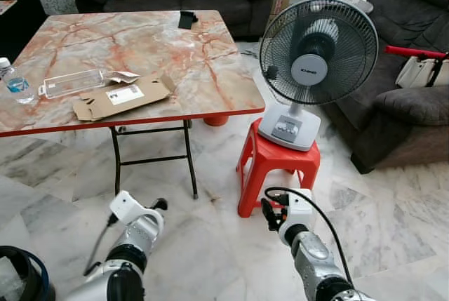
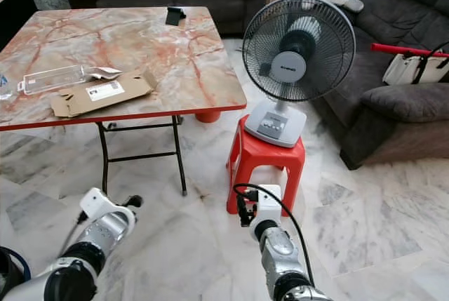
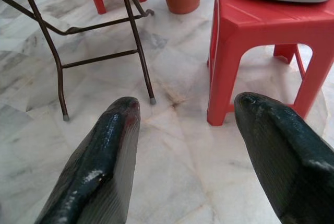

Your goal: Picking trash to rubbish bin

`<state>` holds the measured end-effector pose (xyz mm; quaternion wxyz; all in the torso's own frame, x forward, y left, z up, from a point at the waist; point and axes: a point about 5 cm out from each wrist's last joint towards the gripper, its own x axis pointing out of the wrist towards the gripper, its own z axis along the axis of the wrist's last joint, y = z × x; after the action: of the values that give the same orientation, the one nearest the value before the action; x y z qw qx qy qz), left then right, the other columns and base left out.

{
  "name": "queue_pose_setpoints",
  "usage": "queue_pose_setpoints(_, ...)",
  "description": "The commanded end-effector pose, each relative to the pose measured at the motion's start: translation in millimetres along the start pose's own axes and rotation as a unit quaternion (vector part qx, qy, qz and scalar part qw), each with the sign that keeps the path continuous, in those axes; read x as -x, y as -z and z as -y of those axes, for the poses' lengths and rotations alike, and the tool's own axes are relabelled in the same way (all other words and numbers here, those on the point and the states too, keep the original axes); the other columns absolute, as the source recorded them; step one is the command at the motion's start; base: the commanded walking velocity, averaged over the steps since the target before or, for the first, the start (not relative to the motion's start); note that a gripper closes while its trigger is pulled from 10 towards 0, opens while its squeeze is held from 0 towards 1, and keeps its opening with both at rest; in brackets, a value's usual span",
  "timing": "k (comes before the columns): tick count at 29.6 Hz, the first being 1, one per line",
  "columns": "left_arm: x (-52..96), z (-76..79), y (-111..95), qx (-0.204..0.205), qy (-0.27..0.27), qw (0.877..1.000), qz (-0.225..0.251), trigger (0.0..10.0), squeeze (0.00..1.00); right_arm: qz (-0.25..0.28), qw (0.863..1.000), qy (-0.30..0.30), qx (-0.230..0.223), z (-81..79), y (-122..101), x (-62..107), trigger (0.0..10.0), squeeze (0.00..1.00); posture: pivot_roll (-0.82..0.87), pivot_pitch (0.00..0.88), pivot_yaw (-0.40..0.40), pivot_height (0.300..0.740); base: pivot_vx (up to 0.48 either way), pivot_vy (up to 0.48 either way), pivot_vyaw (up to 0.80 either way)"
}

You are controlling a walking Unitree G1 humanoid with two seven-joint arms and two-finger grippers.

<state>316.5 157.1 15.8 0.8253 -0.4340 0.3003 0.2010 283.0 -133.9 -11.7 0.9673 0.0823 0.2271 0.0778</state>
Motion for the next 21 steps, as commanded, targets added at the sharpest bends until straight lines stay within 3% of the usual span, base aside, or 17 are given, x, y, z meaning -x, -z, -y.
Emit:
queue_pose_setpoints(1,3.2,17.8,7.5,0.006,0.042,0.999,-0.019,10.0,0.0,0.001,1.0,0.0,0.003,-0.2,0.2,0.2,10.0,0.0,0.06,0.025,-0.059,0.74,0.0,0.0,0.0)
queue_pose_setpoints(2,7.8,38.3,9.9,-0.016,0.102,0.995,-0.005,10.0,0.0,0.002,1.0,-0.001,0.002,-0.7,-1.0,-0.5,10.0,0.0,0.06,0.025,-0.056,0.74,0.0,0.0,0.0)
queue_pose_setpoints(4,9.8,46.1,7.6,-0.03,0.126,0.992,0.014,10.0,0.0,0.003,1.0,-0.001,0.002,-0.7,-1.8,-0.8,10.0,0.0,0.06,0.024,-0.056,0.74,0.0,0.0,0.0)
queue_pose_setpoints(7,14.0,57.9,-7.0,-0.007,0.173,0.984,0.042,10.0,0.0,0.007,1.0,0.001,0.001,-0.1,-3.9,-1.4,10.0,0.0,0.05,0.023,-0.053,0.74,0.0,0.0,0.0)
queue_pose_setpoints(8,14.5,57.6,-15.6,-0.026,0.175,0.982,0.059,10.0,0.0,0.009,1.0,0.001,0.0,0.5,-4.8,-1.5,10.0,0.0,0.06,0.023,-0.054,0.74,0.0,0.0,0.0)
queue_pose_setpoints(10,12.7,48.9,-23.7,-0.081,0.135,0.983,0.092,10.0,0.0,0.009,1.0,0.001,0.001,0.6,-4.8,-1.5,10.0,0.0,0.06,0.023,-0.054,0.74,0.0,0.0,0.0)
queue_pose_setpoints(13,11.0,30.6,-27.1,-0.085,0.076,0.989,0.095,10.0,0.0,0.008,1.0,0.002,0.001,1.1,-4.4,-1.2,10.0,0.0,0.06,0.028,-0.057,0.74,0.0,0.0,0.0)
queue_pose_setpoints(14,12.0,24.4,-29.0,-0.122,0.068,0.985,0.101,10.0,0.0,0.008,1.0,0.002,0.001,1.1,-3.9,-1.0,10.0,0.0,0.06,0.029,-0.058,0.74,0.0,0.0,0.0)
queue_pose_setpoints(16,13.6,14.2,-33.0,-0.218,0.055,0.967,0.119,10.0,0.0,0.006,1.0,0.001,0.003,1.0,-2.8,-0.6,10.0,0.0,0.05,0.031,-0.063,0.74,0.0,0.0,0.0)
queue_pose_setpoints(17,13.6,2.2,-37.8,-0.282,0.031,0.95,0.128,10.0,0.0,0.005,1.0,0.0,0.003,1.2,-1.9,-0.2,10.0,0.0,0.05,0.031,-0.065,0.74,0.0,0.0,0.0)
queue_pose_setpoints(19,14.7,-12.1,-48.7,-0.304,0.011,0.942,0.14,10.0,0.0,0.003,1.0,0.0,0.004,1.3,-1.5,-0.1,10.0,0.0,0.05,0.031,-0.065,0.74,0.0,0.0,0.0)
queue_pose_setpoints(20,16.1,-21.3,-57.0,-0.334,0.007,0.931,0.146,10.0,0.0,0.003,1.0,0.0,0.004,1.5,-1.3,0.0,10.0,0.0,0.06,0.035,-0.063,0.74,0.0,0.0,0.0)
queue_pose_setpoints(21,16.1,-21.3,-57.0,-0.334,0.007,0.931,0.146,10.0,0.0,0.003,1.0,0.0,0.004,1.5,-1.3,0.0,10.0,0.0,0.06,0.035,-0.063,0.74,0.0,0.0,0.0)
